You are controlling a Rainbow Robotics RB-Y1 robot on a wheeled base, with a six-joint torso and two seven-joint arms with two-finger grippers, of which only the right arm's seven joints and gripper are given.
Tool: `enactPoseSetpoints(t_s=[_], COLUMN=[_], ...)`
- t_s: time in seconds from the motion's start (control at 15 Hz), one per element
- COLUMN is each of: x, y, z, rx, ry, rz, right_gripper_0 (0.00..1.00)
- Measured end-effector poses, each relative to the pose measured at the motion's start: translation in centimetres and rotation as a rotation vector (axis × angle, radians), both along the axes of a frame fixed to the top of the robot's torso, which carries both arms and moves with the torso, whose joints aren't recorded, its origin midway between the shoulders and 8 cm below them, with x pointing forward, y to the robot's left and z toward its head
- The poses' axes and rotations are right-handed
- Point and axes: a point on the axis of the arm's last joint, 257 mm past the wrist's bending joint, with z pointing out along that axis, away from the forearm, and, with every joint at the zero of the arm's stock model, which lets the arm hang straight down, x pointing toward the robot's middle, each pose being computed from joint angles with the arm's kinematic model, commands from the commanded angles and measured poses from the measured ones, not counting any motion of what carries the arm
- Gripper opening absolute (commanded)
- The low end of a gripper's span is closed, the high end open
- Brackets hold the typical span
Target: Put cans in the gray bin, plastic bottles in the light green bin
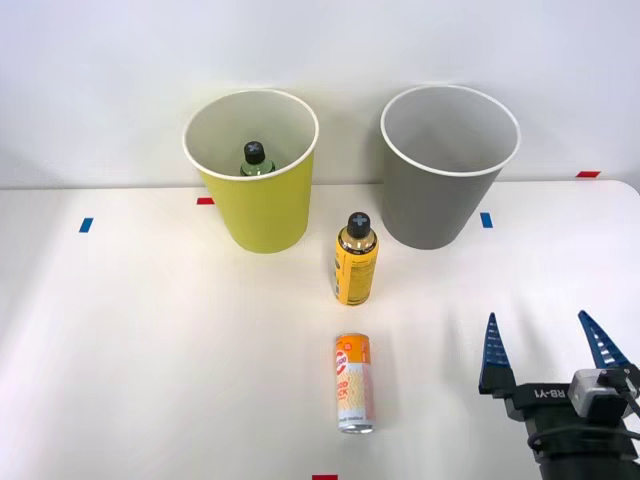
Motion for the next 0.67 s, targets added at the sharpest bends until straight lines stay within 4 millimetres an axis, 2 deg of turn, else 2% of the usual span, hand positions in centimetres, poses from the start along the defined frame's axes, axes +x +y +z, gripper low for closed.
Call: enactPoseSetpoints(t_s=[0.4,0.67], x=[-1.0,-2.6], y=[-0.7,-0.1], z=[-1.4,-3.0], rx=[0.152,0.199], ry=[0.029,0.068], rz=[-0.022,-0.017], right_gripper_0=[1.00,1.00])
